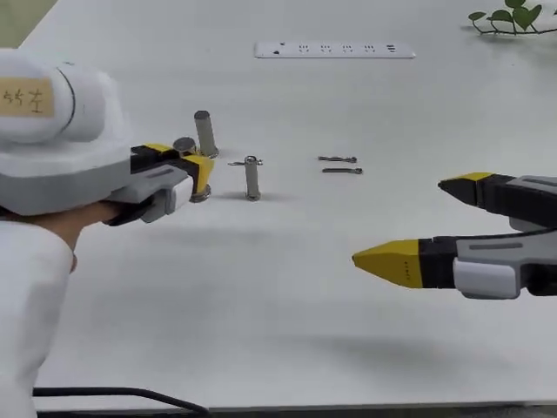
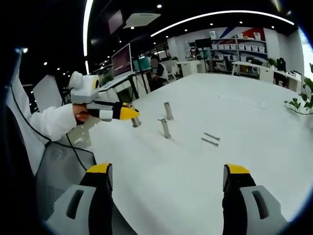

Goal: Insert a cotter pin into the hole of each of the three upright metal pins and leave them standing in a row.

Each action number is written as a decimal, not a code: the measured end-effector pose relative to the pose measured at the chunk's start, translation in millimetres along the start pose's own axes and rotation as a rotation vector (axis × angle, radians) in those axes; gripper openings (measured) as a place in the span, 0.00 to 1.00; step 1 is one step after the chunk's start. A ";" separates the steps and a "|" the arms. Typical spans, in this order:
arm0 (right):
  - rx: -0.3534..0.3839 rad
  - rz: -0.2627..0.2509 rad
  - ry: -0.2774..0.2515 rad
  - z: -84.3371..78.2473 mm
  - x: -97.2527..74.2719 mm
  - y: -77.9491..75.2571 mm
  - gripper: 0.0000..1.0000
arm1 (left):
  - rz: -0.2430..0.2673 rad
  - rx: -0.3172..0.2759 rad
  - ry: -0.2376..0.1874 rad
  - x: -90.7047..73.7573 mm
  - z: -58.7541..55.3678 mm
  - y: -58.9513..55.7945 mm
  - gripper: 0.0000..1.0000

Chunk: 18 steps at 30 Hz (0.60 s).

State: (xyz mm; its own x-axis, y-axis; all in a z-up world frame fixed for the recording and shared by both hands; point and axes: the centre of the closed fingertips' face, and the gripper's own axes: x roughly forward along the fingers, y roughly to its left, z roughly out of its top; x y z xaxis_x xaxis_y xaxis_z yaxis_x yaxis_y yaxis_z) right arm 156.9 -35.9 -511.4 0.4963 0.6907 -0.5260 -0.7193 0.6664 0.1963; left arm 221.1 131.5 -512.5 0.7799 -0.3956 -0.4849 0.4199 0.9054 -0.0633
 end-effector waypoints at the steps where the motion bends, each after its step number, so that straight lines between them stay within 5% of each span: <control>1: 0.001 0.000 0.001 -0.4 -0.1 -0.5 0.92 | -0.002 0.002 0.005 1.4 -2.0 -1.9 0.10; 18: 0.007 -0.007 0.015 -6.0 0.7 -2.9 0.91 | -0.032 -0.006 0.065 29.6 -27.6 -27.1 0.10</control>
State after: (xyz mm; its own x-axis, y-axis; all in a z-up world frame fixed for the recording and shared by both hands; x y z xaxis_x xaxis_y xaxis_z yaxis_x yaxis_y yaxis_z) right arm 156.3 -39.0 -517.3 0.4935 0.6819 -0.5399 -0.7127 0.6729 0.1983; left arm 220.0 99.5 -549.2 0.7342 -0.4138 -0.5383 0.4414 0.8933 -0.0846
